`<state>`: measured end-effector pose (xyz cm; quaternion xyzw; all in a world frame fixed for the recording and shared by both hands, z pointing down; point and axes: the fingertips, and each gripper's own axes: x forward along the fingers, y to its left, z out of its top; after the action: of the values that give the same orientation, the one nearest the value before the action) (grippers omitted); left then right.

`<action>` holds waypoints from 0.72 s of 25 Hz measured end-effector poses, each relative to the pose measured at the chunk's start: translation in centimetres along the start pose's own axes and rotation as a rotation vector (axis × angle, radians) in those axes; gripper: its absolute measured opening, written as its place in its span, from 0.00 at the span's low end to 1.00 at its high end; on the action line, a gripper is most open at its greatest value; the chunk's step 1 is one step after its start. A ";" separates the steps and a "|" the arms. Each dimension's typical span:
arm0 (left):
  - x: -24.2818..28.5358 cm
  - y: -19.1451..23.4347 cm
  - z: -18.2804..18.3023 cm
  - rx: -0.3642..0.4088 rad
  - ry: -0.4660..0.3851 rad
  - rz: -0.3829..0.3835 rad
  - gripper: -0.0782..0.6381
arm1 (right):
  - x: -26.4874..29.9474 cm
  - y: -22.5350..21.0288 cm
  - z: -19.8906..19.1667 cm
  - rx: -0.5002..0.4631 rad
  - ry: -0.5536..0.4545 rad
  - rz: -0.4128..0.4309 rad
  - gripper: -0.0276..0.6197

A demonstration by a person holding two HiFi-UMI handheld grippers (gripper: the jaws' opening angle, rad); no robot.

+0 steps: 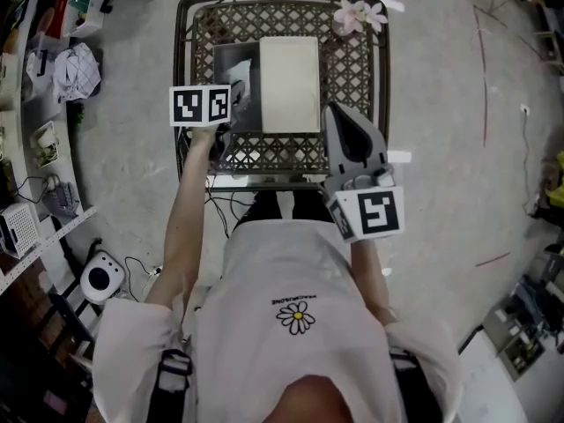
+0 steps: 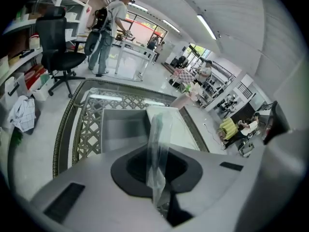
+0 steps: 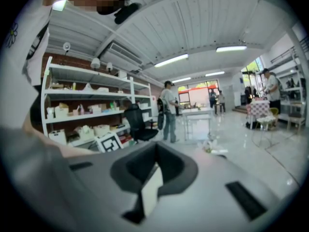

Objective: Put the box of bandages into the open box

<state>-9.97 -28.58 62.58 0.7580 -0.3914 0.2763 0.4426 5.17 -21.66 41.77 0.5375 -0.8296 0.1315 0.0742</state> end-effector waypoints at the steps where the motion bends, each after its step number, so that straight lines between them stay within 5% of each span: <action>1: 0.4 0.1 -0.3 -0.001 0.015 -0.001 0.16 | 0.0 0.0 -0.1 0.002 0.004 -0.001 0.09; 8: 4.1 1.6 -3.3 -0.058 0.207 -0.010 0.16 | 0.7 -0.1 -1.4 0.001 0.043 0.003 0.09; 18: 6.4 2.0 -4.9 -0.154 0.303 -0.024 0.16 | 1.3 0.1 -1.9 -0.003 0.071 0.012 0.09</action>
<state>-8.51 -27.09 70.64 0.6762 -0.3311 0.3513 0.5566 4.55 -22.20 43.95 0.5275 -0.8298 0.1496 0.1035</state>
